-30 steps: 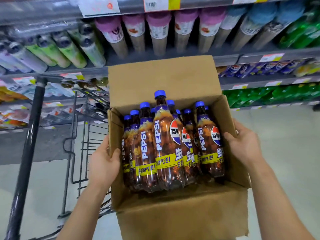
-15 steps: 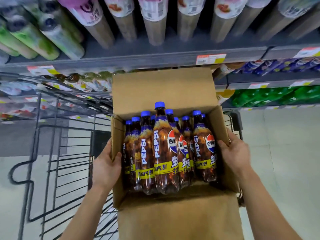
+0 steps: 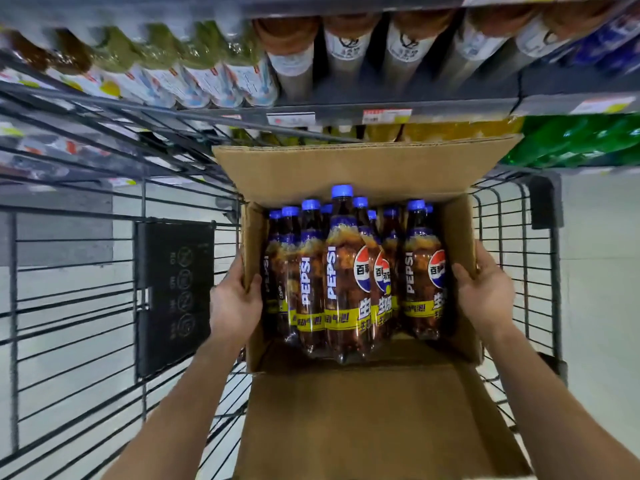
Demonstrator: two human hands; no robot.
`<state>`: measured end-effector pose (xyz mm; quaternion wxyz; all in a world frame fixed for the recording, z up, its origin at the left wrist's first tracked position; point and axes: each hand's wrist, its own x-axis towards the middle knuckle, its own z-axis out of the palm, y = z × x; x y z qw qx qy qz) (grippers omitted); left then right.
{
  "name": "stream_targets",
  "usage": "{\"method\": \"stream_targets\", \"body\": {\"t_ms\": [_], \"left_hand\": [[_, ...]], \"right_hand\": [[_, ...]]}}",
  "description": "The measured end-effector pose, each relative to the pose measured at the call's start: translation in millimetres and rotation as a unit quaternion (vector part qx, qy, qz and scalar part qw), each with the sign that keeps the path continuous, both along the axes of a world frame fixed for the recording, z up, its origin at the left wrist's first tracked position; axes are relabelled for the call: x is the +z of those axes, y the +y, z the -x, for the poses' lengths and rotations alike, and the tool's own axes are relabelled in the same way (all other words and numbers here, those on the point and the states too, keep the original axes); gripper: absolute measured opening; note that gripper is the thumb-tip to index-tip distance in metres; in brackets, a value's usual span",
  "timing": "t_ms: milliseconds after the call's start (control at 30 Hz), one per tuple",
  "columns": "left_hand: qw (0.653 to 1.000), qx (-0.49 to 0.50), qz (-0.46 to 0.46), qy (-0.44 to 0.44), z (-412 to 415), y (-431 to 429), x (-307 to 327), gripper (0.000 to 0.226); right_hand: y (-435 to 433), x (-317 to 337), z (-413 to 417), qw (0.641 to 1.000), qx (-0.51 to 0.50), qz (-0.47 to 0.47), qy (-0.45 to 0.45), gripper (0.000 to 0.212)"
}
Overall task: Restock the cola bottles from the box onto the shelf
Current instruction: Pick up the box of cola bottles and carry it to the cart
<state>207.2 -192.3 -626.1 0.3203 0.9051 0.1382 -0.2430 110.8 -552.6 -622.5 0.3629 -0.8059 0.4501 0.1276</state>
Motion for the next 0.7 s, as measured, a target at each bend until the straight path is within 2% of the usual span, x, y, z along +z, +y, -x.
{"method": "stream_targets", "body": {"t_ms": [167,300,400,533,633,700], "left_hand": [[1.000,0.024,0.003,0.017,0.6,-2.9,-40.1,0.057],[0.998,0.033,-0.039,0.024,3.1,-6.4,-72.2,0.052],[0.998,0.034,-0.060,0.011,4.8,-7.4,-85.6,0.050],[0.997,0.050,-0.057,0.026,3.6,-12.7,-81.4,0.056],[0.997,0.036,-0.044,0.055,2.3,-17.5,-62.7,0.056],[0.998,0.030,-0.045,0.008,0.6,-21.5,-42.9,0.050]], "right_hand": [[5.0,-38.8,1.2,0.999,-0.026,-0.014,0.022,0.052],[3.7,-65.2,-0.2,0.998,0.017,0.054,0.042,0.049],[4.6,-71.9,-0.2,0.996,0.011,0.076,0.039,0.051],[9.0,-68.9,3.2,0.997,0.006,0.079,0.026,0.055],[8.2,-54.9,-2.6,0.996,0.021,0.049,0.073,0.058],[7.3,-36.9,-11.8,0.995,0.007,0.047,0.089,0.068]]}}
